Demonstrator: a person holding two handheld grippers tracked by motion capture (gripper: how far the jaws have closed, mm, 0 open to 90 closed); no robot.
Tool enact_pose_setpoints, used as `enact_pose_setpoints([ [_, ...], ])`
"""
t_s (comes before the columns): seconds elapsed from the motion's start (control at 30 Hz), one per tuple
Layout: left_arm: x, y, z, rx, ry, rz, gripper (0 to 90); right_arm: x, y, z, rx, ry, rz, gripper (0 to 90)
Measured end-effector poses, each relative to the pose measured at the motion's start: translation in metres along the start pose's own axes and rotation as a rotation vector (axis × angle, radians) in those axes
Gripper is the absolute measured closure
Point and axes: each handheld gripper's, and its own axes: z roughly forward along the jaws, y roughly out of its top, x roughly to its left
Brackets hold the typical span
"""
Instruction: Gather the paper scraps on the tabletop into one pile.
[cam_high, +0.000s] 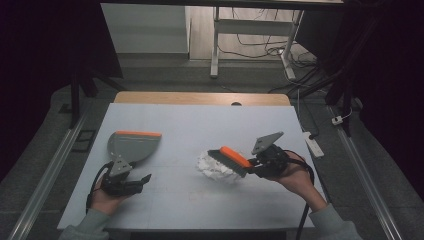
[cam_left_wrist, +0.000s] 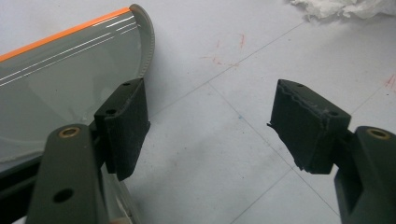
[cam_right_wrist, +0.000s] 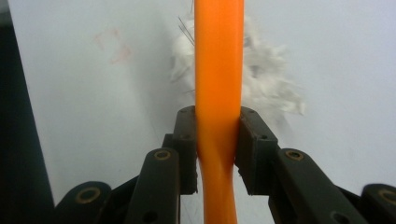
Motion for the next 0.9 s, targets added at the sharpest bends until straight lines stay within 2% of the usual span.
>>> enact_pose_setpoints([
  [0.1,0.0,0.0,0.0,-0.001,-0.001,0.001,28.6,-0.005,-0.007,-0.01,-0.03,-0.053,0.094,70.9],
  [0.17,0.0,0.0,0.0,-0.001,-0.001,0.002,28.6,-0.01,-0.013,-0.014,-0.031,-0.105,0.18,70.9],
  [0.2,-0.001,0.0,0.0,-0.002,0.0,0.002,28.6,-0.012,-0.015,-0.014,-0.02,-0.124,0.204,70.9],
  [0.23,-0.001,0.001,0.0,-0.002,0.0,0.003,28.6,-0.016,-0.018,-0.013,-0.006,-0.152,0.263,70.9],
  [0.3,-0.001,0.001,0.0,-0.002,-0.001,0.004,28.6,-0.023,-0.024,-0.009,0.024,-0.178,0.375,70.9],
  [0.37,-0.001,0.0,-0.001,-0.003,0.0,0.004,28.6,-0.03,-0.028,-0.002,0.066,-0.191,0.458,70.9],
  [0.43,-0.001,0.0,-0.001,-0.002,0.0,0.002,28.6,-0.034,-0.031,0.006,0.101,-0.205,0.51,71.0],
  [0.53,0.0,0.0,0.0,-0.001,-0.001,0.002,28.6,-0.037,-0.032,0.019,0.143,-0.196,0.544,71.0],
  [0.57,0.0,0.0,0.0,-0.001,-0.001,0.002,28.6,-0.037,-0.031,0.022,0.127,-0.201,0.543,71.0],
  [0.67,-0.001,0.001,0.0,0.0,-0.003,0.007,28.6,-0.037,-0.022,0.03,0.102,-0.162,0.553,71.0],
  [0.77,-0.001,0.0,-0.001,-0.002,0.0,0.005,28.5,-0.033,-0.012,0.038,0.072,-0.131,0.533,71.0],
  [0.83,0.0,0.0,-0.001,-0.004,0.0,0.0,28.6,-0.029,-0.007,0.035,0.047,-0.174,0.498,71.0],
  [0.9,0.001,0.0,-0.001,-0.005,-0.002,0.0,28.6,-0.024,-0.007,0.023,0.003,-0.212,0.478,71.0],
])
